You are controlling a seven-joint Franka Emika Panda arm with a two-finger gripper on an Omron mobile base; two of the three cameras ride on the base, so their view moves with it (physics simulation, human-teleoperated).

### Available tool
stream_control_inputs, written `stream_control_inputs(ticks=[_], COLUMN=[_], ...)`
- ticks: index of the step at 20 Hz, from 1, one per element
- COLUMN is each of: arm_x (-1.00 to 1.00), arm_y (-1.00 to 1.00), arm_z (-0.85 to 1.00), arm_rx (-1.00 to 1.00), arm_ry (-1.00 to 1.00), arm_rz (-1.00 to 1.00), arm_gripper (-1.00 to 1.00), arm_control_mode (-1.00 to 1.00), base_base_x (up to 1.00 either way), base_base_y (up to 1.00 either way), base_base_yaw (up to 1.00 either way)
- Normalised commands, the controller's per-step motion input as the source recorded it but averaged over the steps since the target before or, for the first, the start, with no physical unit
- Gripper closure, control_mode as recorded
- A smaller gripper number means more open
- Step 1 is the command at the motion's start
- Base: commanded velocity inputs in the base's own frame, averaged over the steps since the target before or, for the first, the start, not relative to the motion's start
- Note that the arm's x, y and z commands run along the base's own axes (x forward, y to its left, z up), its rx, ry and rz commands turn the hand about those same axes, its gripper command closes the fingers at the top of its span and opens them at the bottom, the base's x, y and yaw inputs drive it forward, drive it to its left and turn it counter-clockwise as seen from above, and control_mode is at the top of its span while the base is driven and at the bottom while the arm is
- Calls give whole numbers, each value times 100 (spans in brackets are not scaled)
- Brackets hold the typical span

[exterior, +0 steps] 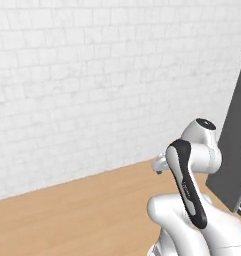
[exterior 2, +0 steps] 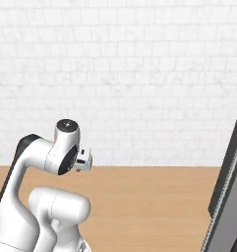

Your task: Place one tomato and one chicken drumstick in each tupperware on the nearby counter, to pack two identical lunches.

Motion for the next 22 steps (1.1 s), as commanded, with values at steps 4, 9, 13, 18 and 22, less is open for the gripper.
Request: stream_control_inputs(ticks=[4,9,13,18,22], arm_x=[0,0,0,0,0], arm_y=[0,0,0,0,0], arm_z=[0,0,0,0,0], arm_rx=[0,0,0,0,0], arm_ry=[0,0,0,0,0], arm_rz=[0,0,0,0,0], arm_gripper=[-100,-100,-100,-100,-100], arm_control_mode=[100,100,100,100,100], base_base_x=[81,62,54,55,62], base_base_y=[30,10,5,6,12], base_base_yaw=[-59,-61,-67,-68,-67])
